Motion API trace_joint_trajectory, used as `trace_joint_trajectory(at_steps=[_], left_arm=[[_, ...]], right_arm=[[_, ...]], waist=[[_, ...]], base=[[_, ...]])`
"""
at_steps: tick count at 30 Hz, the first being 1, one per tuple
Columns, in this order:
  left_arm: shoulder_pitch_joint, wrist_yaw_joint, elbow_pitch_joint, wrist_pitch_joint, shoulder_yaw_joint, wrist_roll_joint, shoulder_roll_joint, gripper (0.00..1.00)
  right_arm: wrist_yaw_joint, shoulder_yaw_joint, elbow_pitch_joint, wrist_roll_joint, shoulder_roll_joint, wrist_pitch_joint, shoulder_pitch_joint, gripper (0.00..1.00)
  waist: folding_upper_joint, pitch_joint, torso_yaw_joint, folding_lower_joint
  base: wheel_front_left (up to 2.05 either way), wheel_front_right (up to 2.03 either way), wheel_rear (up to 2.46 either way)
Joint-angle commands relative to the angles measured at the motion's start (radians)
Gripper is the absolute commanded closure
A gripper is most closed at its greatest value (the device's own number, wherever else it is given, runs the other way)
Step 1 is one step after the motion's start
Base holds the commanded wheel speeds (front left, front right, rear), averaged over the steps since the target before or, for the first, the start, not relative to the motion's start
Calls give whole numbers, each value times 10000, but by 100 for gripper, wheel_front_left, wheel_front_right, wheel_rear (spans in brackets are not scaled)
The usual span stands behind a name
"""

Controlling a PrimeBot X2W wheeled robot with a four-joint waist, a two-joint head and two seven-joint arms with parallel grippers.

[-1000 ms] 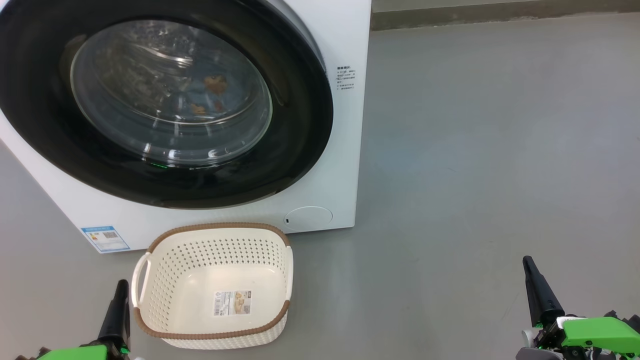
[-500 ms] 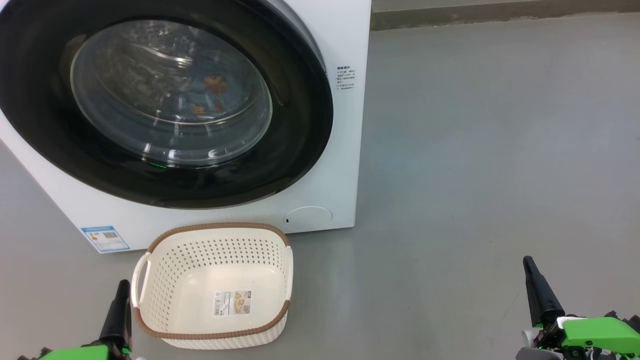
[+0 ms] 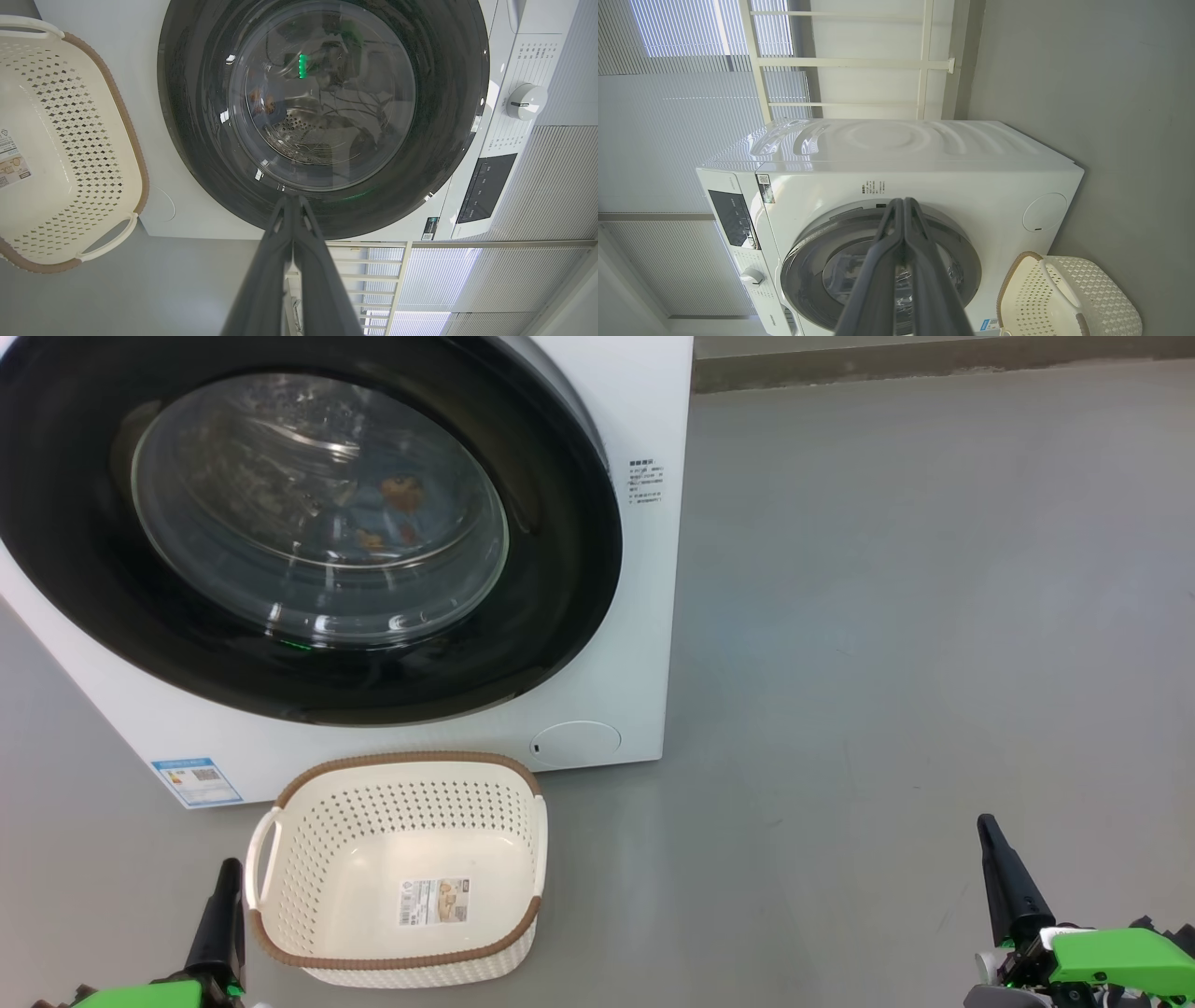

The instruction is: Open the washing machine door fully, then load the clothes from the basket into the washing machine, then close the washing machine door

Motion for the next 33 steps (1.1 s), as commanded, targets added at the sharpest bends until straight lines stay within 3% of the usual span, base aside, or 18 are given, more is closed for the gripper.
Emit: trace_joint_trajectory(at_steps=[1,33], left_arm=[[-405,-111,-161,47,348,76,166,100],[-407,-111,-160,68,373,98,148,100]], right_arm=[[-11,169,-242,-62,-24,95,-406,100],[-11,131,-240,-93,2,126,-409,100]], waist=[[0,0,0,0],[0,0,0,0]], base=[[0,0,0],[0,0,0]])
